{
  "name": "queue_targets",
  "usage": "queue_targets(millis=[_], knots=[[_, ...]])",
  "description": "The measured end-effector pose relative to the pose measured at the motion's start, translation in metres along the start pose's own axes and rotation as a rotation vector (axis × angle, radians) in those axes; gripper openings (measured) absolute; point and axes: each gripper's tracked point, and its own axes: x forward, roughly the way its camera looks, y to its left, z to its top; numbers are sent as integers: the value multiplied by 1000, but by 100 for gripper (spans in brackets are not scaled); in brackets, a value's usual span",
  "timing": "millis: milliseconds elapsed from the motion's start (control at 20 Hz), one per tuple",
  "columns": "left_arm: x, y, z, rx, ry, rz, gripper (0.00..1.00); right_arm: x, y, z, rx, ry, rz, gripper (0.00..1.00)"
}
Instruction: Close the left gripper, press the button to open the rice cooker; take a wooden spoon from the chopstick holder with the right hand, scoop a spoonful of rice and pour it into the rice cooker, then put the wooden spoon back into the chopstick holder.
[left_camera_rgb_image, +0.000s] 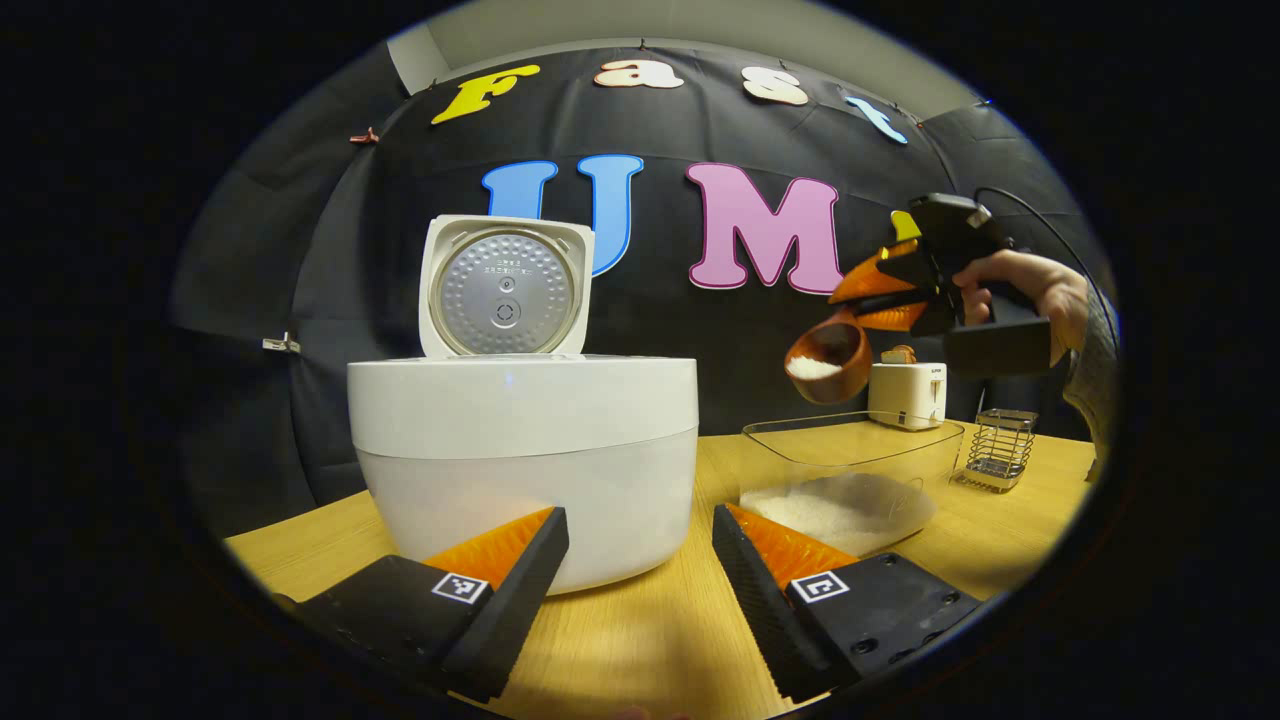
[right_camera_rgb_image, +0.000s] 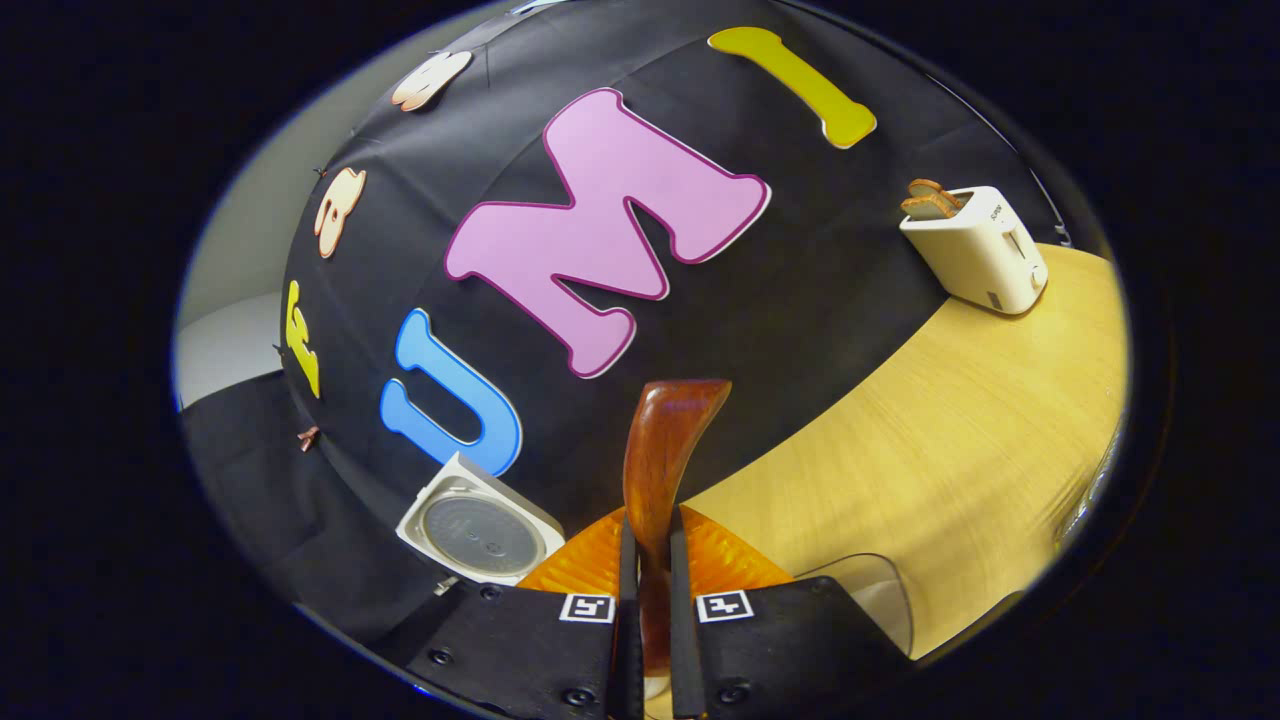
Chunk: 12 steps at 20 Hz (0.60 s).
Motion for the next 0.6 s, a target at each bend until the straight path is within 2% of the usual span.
queue_targets(millis=[400, 600], knots=[[0, 0, -1, 0, -1, 1, 94, 55, 94, -30, 32, 46, 112, 15], [-1, -1, -1, 0, -1, 1, 94, 87, 136, -68, -40, 87, 146, 15]])
